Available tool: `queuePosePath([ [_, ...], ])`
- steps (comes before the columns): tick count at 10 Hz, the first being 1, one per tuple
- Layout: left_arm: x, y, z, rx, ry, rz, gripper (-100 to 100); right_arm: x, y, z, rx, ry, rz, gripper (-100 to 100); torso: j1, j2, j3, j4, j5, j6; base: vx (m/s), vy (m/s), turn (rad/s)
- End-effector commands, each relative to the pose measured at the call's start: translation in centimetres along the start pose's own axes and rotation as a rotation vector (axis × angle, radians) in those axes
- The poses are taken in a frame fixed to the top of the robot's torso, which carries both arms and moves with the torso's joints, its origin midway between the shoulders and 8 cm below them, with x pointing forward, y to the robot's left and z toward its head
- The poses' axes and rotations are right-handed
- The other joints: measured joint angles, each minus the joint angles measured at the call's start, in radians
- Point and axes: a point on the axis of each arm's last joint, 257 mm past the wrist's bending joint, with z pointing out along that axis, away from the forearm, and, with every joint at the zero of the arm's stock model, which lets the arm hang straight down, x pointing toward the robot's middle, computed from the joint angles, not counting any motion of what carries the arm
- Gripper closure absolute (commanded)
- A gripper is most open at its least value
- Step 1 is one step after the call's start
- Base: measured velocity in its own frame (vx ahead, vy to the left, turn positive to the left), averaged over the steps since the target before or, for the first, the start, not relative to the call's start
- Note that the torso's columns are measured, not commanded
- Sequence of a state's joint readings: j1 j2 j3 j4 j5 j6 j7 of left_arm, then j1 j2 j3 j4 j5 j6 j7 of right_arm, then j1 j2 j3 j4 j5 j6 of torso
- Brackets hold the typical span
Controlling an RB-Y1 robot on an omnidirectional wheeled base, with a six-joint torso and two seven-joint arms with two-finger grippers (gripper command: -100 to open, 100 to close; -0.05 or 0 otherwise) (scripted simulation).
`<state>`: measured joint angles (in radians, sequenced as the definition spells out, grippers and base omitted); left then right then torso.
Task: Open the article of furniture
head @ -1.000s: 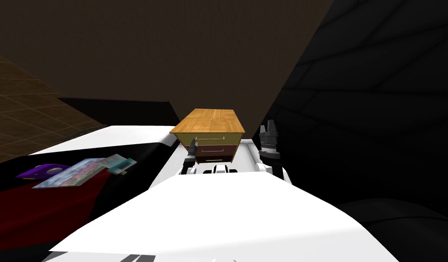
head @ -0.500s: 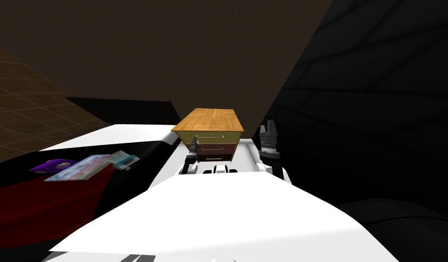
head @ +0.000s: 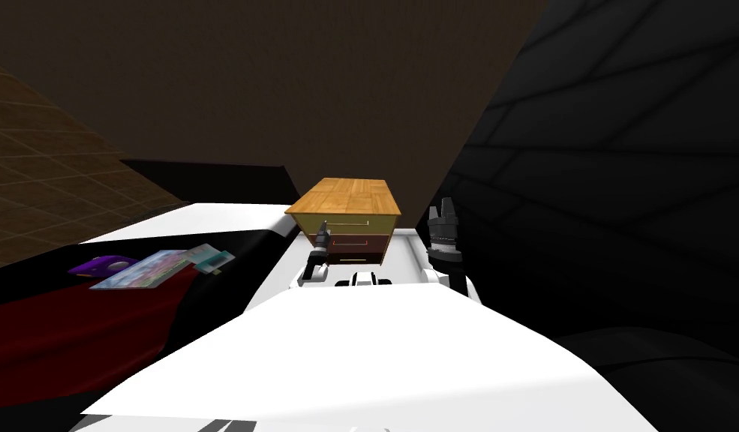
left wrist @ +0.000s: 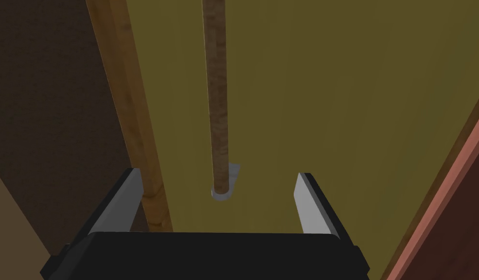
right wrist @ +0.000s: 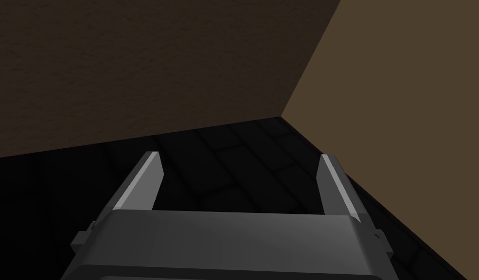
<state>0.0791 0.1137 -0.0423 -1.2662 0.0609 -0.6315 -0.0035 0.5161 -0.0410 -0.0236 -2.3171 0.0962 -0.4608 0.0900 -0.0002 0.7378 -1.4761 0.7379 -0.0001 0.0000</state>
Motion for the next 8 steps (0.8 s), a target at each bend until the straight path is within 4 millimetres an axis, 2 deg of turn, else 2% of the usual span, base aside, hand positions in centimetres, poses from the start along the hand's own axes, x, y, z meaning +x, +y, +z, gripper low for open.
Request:
queuePosePath([
  [1,0.7,-0.1,1.0,-0.017,-0.002,-0.025,-100,0.0,0.0,0.0,0.000,0.000,0.000,0,0.000,0.000,0.000,0.000,0.000,0.000,-0.042,-0.022,0.016],
  [2,1.4,-0.1,1.4,-0.025,-0.005,-0.047,-100,0.0,0.0,0.0,0.000,0.000,0.000,0,0.000,0.000,0.000,0.000,0.000,0.000,-0.042,-0.022,0.023],
  [3,1.0,-0.2,1.1,-0.018,-0.004,-0.035,-100,0.0,0.0,0.0,0.000,0.000,0.000,0,0.000,0.000,0.000,0.000,0.000,0.000,-0.019,-0.011,0.003],
  [5,1.0,-0.9,2.5,-0.021,-0.002,-0.037,-100,0.0,0.0,0.0,0.000,0.000,0.000,0,0.000,-0.003,-0.002,-0.001,0.000,0.000,0.050,-0.013,0.006],
  [6,1.0,-0.7,2.2,-0.019,-0.002,-0.037,-100,0.0,0.0,0.0,0.000,0.000,0.000,0,0.001,-0.004,-0.002,-0.001,0.000,0.000,0.036,-0.001,0.000],
  [7,1.1,-0.2,1.3,-0.021,-0.004,-0.037,100,0.0,0.0,0.0,0.000,0.000,0.000,0,0.001,0.000,0.000,0.000,0.000,0.000,-0.024,0.011,-0.008],
  [8,1.1,-0.3,1.9,-0.023,-0.003,-0.037,100,0.0,0.0,0.0,0.000,0.000,0.000,0,0.001,0.004,0.002,0.001,0.000,0.000,-0.016,0.007,-0.005],
])
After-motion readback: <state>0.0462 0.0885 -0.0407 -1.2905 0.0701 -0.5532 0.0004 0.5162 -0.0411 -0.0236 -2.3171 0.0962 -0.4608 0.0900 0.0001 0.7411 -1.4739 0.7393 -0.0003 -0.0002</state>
